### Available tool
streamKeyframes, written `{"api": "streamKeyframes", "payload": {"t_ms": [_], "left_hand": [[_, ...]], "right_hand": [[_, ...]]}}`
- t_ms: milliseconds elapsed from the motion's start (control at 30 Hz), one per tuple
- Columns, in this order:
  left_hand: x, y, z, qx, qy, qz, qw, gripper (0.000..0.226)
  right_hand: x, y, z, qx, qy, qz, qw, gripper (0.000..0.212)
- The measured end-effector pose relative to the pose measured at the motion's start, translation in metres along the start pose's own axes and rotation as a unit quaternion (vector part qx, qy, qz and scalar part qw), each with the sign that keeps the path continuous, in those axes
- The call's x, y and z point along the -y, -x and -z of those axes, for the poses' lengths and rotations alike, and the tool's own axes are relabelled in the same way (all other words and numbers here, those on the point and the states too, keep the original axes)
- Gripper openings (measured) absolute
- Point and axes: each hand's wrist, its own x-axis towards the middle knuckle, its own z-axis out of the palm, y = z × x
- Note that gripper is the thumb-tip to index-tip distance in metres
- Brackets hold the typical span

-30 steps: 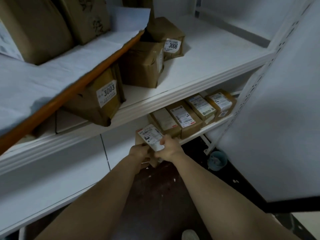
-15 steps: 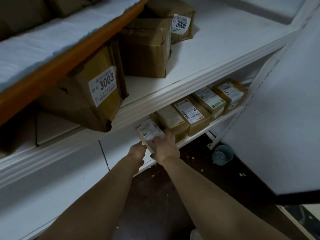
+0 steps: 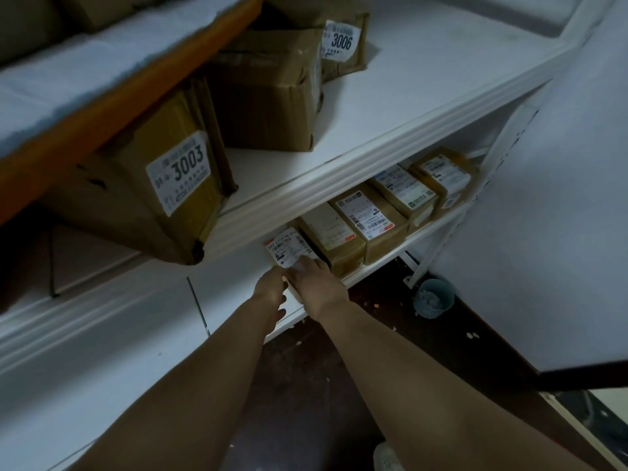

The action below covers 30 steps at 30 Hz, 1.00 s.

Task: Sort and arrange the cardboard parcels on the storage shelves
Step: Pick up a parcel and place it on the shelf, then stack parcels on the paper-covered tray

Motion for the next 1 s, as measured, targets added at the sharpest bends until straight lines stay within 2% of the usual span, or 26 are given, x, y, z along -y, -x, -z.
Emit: {"api": "streamKeyframes", "payload": {"t_ms": [100, 233, 367, 467, 600, 767, 867, 933, 1000], "left_hand": [[-0.011, 0.019, -0.003, -0.016, -0.008, -0.012, 1.0, 0.036], [-0.029, 0.06, -0.018, -0.007, 0.006, -0.035, 0.999, 0.019], [-0.048, 0.119, -0.038, 0.047, 0.039, -0.045, 0.997, 0.029], [-0.056, 0.167, -0.05, 0.088, 0.061, -0.049, 0.993, 0.034], [-0.068, 0.21, -0.06, 0.085, 0.077, -0.107, 0.988, 0.031], [-0.076, 0.268, -0.048, 0.023, 0.079, -0.172, 0.982, 0.031], [-0.075, 0.306, -0.032, -0.044, 0.058, -0.22, 0.973, 0.029], [-0.073, 0.327, -0.019, -0.104, 0.02, -0.296, 0.949, 0.034], [-0.067, 0.352, 0.001, -0.199, -0.015, -0.379, 0.904, 0.042]], "right_hand": [[0.002, 0.012, 0.02, 0.006, 0.008, -0.006, 1.0, 0.058], [0.006, 0.044, 0.069, 0.004, -0.026, -0.025, 0.999, 0.05], [0.004, 0.093, 0.12, -0.015, -0.015, -0.048, 0.999, 0.029], [0.003, 0.126, 0.152, -0.048, -0.025, -0.07, 0.996, 0.025], [0.008, 0.162, 0.193, -0.086, -0.033, -0.047, 0.995, 0.024], [0.026, 0.205, 0.224, -0.135, -0.065, 0.023, 0.988, 0.027], [0.04, 0.224, 0.235, -0.162, -0.121, 0.053, 0.978, 0.031], [0.054, 0.231, 0.239, -0.175, -0.194, 0.065, 0.963, 0.027], [0.073, 0.234, 0.24, -0.155, -0.313, 0.062, 0.935, 0.022]]}}
